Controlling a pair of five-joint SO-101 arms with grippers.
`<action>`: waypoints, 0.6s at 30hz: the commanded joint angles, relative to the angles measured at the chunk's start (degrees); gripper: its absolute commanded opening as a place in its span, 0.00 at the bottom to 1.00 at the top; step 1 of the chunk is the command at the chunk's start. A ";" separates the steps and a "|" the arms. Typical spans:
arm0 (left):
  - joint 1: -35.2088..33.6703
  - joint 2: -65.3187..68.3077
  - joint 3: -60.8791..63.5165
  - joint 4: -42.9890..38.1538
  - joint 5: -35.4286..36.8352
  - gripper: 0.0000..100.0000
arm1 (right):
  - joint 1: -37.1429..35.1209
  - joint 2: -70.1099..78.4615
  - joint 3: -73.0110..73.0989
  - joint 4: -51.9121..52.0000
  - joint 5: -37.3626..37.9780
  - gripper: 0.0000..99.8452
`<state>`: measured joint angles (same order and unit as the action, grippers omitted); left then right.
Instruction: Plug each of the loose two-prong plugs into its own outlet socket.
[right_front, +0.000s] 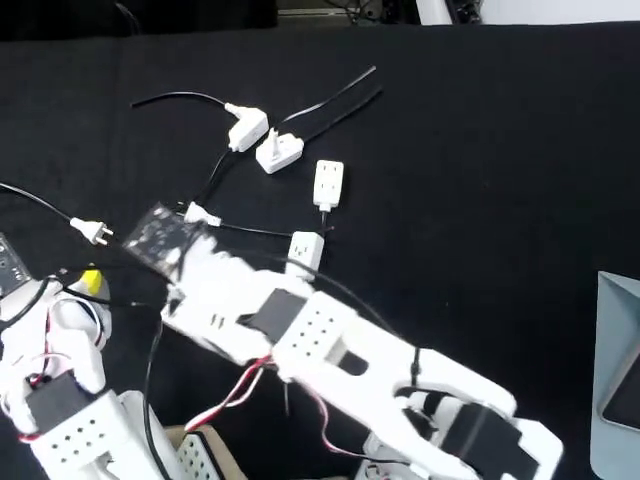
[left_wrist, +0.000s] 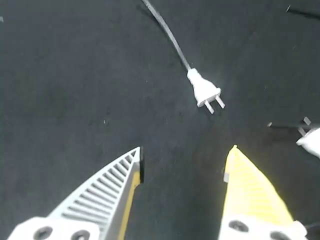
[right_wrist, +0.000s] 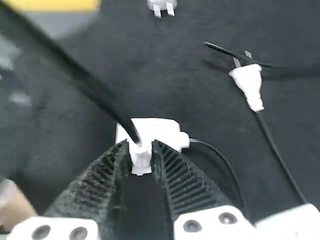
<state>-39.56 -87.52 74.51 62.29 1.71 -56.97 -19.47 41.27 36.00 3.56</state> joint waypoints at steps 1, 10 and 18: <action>-3.03 -0.09 0.57 -3.08 0.79 0.27 | -1.32 1.98 -4.70 -2.73 -0.18 0.01; -4.70 -0.09 1.10 -3.52 2.73 0.27 | -2.29 13.49 -9.54 -3.08 -0.18 0.01; -4.97 -0.09 1.27 -4.22 2.73 0.27 | -2.29 17.89 -11.74 -2.90 -3.78 0.01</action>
<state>-43.78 -87.25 76.00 59.21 3.82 -58.64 -1.98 32.84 33.89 0.66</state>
